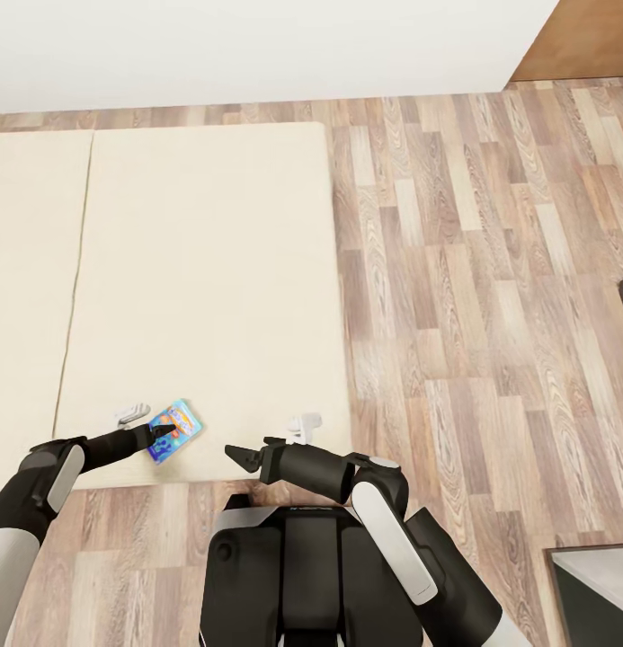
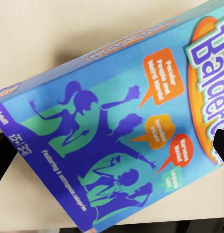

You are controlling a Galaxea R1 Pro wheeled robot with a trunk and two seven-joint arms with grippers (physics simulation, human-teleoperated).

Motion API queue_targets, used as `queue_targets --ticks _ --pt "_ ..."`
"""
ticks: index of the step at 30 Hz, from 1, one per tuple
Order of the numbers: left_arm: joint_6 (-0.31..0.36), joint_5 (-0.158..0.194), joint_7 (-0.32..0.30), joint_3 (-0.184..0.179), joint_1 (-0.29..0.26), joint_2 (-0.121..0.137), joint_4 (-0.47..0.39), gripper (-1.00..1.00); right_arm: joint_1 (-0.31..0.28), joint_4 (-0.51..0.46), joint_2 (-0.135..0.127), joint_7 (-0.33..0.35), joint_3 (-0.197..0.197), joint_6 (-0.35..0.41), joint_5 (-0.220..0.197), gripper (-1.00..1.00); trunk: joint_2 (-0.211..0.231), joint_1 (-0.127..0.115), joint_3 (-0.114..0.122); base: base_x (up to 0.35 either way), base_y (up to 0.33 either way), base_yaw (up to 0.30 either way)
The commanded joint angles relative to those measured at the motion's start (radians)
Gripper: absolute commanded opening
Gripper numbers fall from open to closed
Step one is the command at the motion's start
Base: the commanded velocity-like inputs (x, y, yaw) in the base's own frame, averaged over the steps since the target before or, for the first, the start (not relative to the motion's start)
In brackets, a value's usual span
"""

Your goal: Put all the toys in the child's room - the three board games (two on the bed and one on the table), the two jigsaw puzzles on the table, and the tennis ball on the table - inside the toy box on the table in the child's room.

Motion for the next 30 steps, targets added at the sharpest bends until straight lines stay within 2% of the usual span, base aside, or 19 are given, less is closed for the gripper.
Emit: queue_targets --ticks 1,30 --pt "0.007 0.004 -0.002 0.002 0.000 0.000 0.000 1.00 0.000 0.000 0.000 0.003 -0.001 0.004 0.001 1.00 -0.002 0.001 -0.001 0.000 -0.018 0.000" --pt "-0.008 0.009 -0.004 0.005 0.001 0.000 0.000 1.00 0.000 -0.001 0.000 0.003 0.000 0.005 0.001 1.00 -0.002 0.001 -0.001 0.000 -0.039 0.000"
